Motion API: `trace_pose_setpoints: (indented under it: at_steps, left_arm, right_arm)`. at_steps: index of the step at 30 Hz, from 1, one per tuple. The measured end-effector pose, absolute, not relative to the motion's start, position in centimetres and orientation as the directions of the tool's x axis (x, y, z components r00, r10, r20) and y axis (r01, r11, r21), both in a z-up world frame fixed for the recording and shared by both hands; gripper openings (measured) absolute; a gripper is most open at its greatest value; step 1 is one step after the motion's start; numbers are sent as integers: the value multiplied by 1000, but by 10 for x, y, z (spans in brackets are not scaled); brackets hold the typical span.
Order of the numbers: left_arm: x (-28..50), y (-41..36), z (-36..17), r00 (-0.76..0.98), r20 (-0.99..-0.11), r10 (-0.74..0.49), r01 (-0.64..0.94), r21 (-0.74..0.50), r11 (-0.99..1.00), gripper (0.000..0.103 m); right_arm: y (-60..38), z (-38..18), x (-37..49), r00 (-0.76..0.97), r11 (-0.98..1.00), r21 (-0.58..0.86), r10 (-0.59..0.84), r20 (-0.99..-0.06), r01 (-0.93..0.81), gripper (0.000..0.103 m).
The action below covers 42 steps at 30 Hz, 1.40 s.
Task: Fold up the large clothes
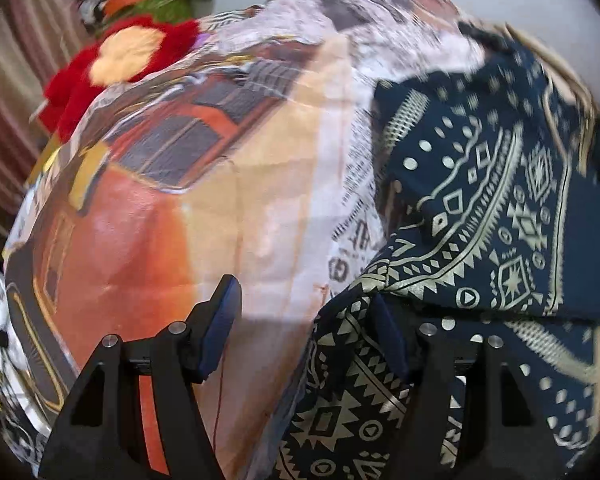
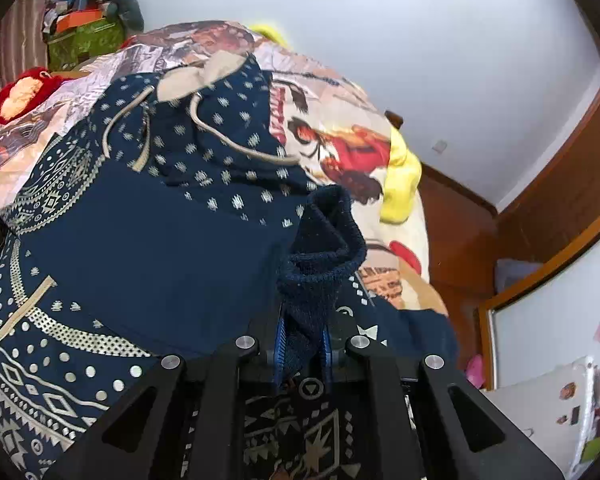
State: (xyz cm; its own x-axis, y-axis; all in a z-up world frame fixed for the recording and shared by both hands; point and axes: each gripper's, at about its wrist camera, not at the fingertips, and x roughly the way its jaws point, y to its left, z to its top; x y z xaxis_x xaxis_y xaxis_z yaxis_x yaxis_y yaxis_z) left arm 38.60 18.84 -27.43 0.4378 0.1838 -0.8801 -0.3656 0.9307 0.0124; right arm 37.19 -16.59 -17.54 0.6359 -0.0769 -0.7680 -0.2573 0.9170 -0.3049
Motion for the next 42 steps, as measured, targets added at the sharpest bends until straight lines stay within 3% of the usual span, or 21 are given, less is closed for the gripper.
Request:
trace_pose_setpoints:
  at_steps: [4,6,8,10,15,18,21,27,31,35,42]
  left_arm:
    - [388,183,-266,424,-866,265,-334,122,934,68]
    - [391,185,-270,396,-868,301,-343,164,925,68]
    - [392,191,-275,375,-868,327,-360,189,914,67]
    - [387,187,-274,373,-858,353,-358,218,908,67]
    - [372,155,-261,399,-834,382,-212,321,923,67]
    - [359,144,-234,455,-829,326,-164,282,945,67]
    - [349,131,-203,518,-813,266,-127,234,964,68]
    - [368,95,-158,616,-769,172,-77,158,984,81]
    - [399,69,-166,592,-802,84,-69,53,996,82]
    - [427,47,-191,519,-853,-45,-52,-84,995,82]
    - [453,20,-231,415,-902,-117,-64,-158,985,82]
  right_arm:
    - [-164,-155,365,682,924,-307,-72,-728,-230,10]
    - [-164,-147,364,700,921,-326,-89,-708,-213,21]
    - [-167,-143,365,731,897,-413,-175,-660,-158,65]
    - [-172,-141,362,779,866,-490,-236,-580,-102,74]
    - [-200,-133,349,773,875,-467,-207,-599,-128,77]
    - [-219,-129,338,771,891,-439,-197,-605,-116,82]
    - [-251,-123,329,749,942,-323,-150,-645,-90,86]
    - [-339,-137,326,630,998,54,22,-776,32,93]
    - [-388,-181,332,501,940,291,169,-849,176,93]
    - [-419,-228,335,432,836,462,314,-845,296,93]
    - [-425,-265,354,414,781,543,404,-816,308,93]
